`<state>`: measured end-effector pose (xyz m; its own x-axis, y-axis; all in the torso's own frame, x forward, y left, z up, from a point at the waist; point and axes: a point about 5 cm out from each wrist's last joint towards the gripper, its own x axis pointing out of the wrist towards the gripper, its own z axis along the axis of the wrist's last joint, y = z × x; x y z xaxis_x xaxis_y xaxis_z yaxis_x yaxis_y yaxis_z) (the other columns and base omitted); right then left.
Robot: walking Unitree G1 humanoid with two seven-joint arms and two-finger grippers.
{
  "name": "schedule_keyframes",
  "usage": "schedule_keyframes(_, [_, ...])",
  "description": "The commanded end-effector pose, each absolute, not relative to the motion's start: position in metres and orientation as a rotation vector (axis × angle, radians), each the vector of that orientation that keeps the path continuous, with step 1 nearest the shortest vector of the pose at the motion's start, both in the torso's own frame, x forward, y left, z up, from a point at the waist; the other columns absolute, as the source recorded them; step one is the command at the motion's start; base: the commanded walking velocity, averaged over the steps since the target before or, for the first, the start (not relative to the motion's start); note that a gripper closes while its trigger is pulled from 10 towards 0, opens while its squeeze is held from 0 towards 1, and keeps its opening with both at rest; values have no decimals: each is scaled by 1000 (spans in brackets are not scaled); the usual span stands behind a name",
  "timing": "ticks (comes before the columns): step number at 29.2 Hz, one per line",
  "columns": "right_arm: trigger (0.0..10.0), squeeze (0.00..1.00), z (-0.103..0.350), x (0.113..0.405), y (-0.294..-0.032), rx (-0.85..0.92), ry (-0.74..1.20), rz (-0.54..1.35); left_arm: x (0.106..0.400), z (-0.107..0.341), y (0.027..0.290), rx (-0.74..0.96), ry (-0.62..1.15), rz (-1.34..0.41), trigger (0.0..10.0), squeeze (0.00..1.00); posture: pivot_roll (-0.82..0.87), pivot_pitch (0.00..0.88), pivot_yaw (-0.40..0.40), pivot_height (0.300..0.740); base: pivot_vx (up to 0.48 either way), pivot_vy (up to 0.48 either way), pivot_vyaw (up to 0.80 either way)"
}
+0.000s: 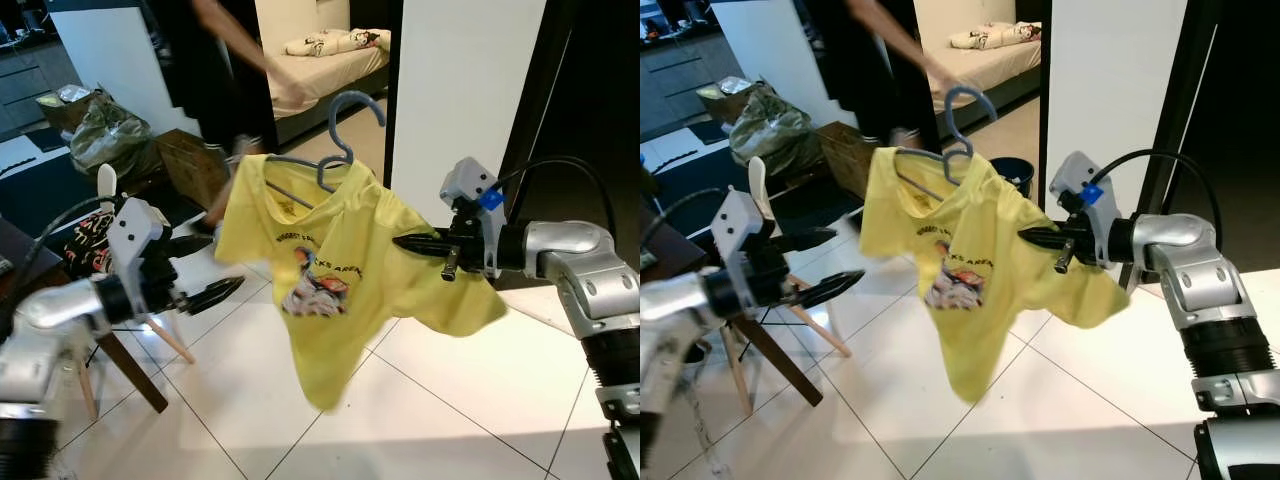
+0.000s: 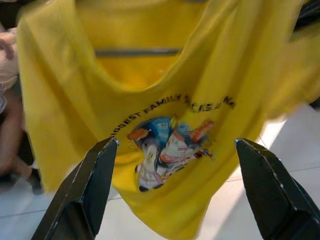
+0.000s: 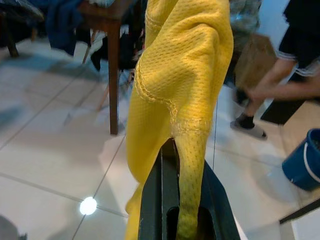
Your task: Hang hanger
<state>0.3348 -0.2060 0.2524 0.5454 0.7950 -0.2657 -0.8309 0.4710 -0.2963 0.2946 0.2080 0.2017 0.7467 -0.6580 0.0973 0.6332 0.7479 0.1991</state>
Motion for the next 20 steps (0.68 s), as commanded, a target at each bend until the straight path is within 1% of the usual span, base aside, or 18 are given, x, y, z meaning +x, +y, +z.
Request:
schedule_keyframes(1, [0,0,260,335,-201,-406,42,1008,296,201,217,145,-186,-606,10000,0,-41,0,79,740,0,0,0])
schedule_keyframes(4, [0,0,259,337,-188,-390,15,981,302,200,211,34,-270,-391,10000,0,-39,0,81,740,0,0,0])
schedule_keyframes(5, [0,0,259,338,-185,-383,5,977,303,200,209,10,-285,-352,10000,0,-39,0,81,740,0,0,0])
schedule_keyframes(8, [0,0,257,338,-171,-360,-19,971,305,203,201,-95,-347,-270,10000,0,-39,0,81,740,0,0,0])
schedule_keyframes(11, [0,0,257,337,-168,-353,-26,974,306,204,198,-121,-364,-243,10000,0,-39,0,81,740,0,0,0])
schedule_keyframes(12, [0,0,253,337,-161,-344,-22,975,307,207,192,-143,-383,-246,10000,0,-32,0,80,740,0,0,0])
schedule_keyframes(13, [0,0,253,337,-161,-344,-22,975,307,207,192,-143,-383,-246,10000,0,-32,0,80,740,0,0,0])
schedule_keyframes(14, [0,0,250,336,-156,-337,-20,973,308,209,186,-160,-397,-242,10000,0,-32,0,80,740,0,0,0])
schedule_keyframes(15, [0,0,244,332,-146,-325,-16,1000,311,211,180,-142,-413,-228,10000,0,-33,0,84,740,0,0,0])
schedule_keyframes(16, [0,0,244,332,-146,-325,-16,1000,311,211,180,-142,-413,-228,10000,0,-33,0,84,740,0,0,0])
schedule_keyframes(18, [0,0,235,324,-136,-311,-7,1045,314,216,175,-78,-440,-190,10000,0,-42,0,99,740,0,0,0])
schedule_keyframes(19, [0,0,235,324,-136,-311,-7,1045,314,216,175,-78,-440,-190,10000,0,-42,0,99,740,0,0,0])
schedule_keyframes(20, [0,0,232,321,-134,-309,-1,1061,314,218,175,-38,-454,-174,10000,0,-42,0,99,740,0,0,0])
